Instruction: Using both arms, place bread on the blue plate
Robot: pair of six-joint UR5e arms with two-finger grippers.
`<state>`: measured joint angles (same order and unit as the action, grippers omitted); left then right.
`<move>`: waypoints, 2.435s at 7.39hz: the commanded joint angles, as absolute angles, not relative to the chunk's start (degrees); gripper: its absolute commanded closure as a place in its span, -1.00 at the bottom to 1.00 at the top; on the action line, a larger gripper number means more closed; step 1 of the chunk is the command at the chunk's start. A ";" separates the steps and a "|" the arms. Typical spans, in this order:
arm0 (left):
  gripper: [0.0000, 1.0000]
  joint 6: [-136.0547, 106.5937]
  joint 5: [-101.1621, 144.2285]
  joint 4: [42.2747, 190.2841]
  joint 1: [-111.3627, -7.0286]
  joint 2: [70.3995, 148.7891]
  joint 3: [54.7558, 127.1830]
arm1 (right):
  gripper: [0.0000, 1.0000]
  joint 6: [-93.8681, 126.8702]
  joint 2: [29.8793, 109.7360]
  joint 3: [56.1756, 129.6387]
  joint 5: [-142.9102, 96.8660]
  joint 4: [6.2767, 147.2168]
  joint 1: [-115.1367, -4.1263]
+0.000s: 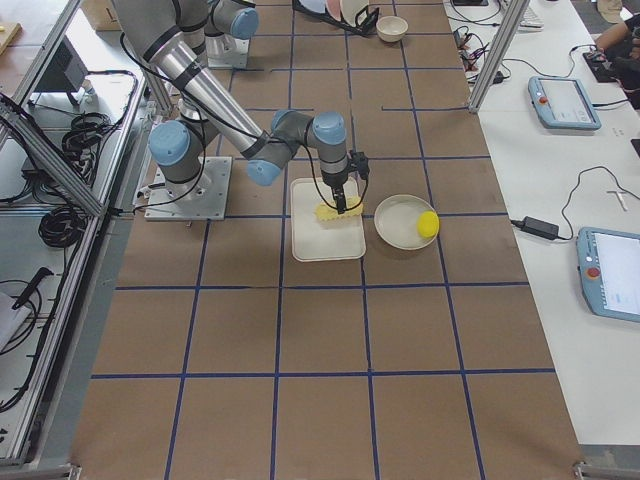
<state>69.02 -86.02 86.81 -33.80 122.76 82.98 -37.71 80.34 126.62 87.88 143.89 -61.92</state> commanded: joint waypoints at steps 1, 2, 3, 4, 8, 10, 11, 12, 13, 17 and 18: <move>0.93 69.08 -85.96 86.92 -33.84 121.82 82.88 | -0.99 -37.97 79.63 127.18 87.80 145.28 -61.61; 0.96 69.08 -86.04 86.92 -33.84 121.82 82.71 | -0.99 -37.97 78.76 127.09 87.72 145.28 -61.61; 0.97 69.08 -86.13 86.92 -33.92 120.86 82.44 | -0.99 -38.06 78.40 127.18 86.84 145.28 -61.61; 0.97 69.17 -86.31 87.97 -33.93 119.28 81.83 | -0.95 -38.14 78.75 127.09 84.49 145.46 -61.61; 0.97 66.56 -88.50 99.20 -33.75 110.34 82.61 | 0.58 -44.36 78.66 127.09 84.29 147.91 -61.44; 0.97 61.81 -88.16 102.30 -34.01 105.75 84.37 | 0.86 -44.56 79.01 127.27 84.73 149.59 -61.44; 0.97 59.53 -88.07 102.30 -36.10 105.38 85.16 | 0.87 -45.43 79.01 126.66 84.47 149.24 -61.52; 0.97 57.59 -88.41 102.48 -40.47 103.90 85.60 | 0.87 -46.14 79.45 126.22 84.72 148.89 -61.52; 0.97 53.04 -88.33 103.44 -43.04 102.67 86.04 | 0.85 -46.14 80.85 122.82 84.47 147.41 -61.78; 0.97 29.87 -80.90 103.71 -57.60 99.32 91.75 | 0.84 -43.70 82.52 110.59 83.50 126.08 -62.49; 0.97 24.92 -80.86 101.71 -63.40 99.75 91.84 | 0.84 -41.07 83.05 106.04 83.58 119.42 -63.71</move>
<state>32.32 -82.43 103.38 -56.35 99.59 91.18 -43.60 82.28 110.66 83.66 126.71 -62.70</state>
